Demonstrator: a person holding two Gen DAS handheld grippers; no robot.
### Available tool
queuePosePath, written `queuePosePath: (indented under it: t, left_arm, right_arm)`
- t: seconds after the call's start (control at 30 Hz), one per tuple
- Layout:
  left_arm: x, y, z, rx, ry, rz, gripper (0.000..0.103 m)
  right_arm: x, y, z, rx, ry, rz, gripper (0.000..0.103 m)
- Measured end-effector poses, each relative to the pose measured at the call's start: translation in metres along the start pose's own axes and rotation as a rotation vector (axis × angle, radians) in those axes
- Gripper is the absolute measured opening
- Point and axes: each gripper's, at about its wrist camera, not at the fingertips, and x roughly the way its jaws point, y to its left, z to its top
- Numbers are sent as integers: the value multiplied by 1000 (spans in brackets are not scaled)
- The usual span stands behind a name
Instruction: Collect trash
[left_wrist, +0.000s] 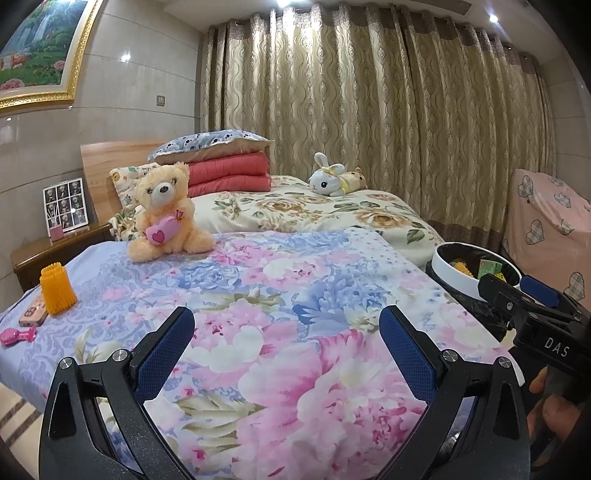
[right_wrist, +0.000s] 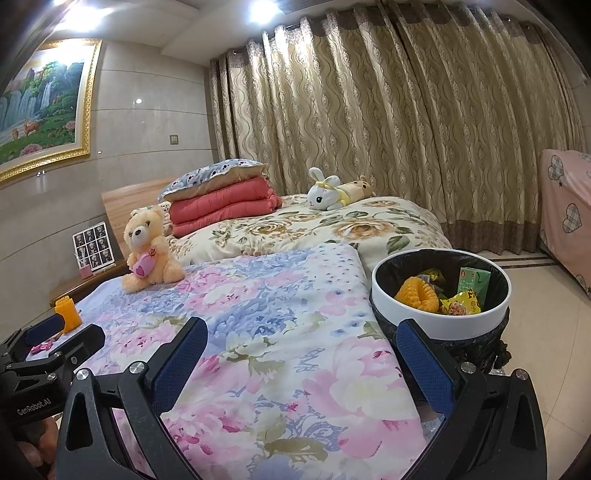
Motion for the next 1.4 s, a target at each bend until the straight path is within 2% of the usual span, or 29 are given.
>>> queuePosePath:
  t: [1.4]
  left_arm:
    - [3,0,-4,-1,14,-6,102]
  right_arm:
    - [0,3,-1,4,8,3,103]
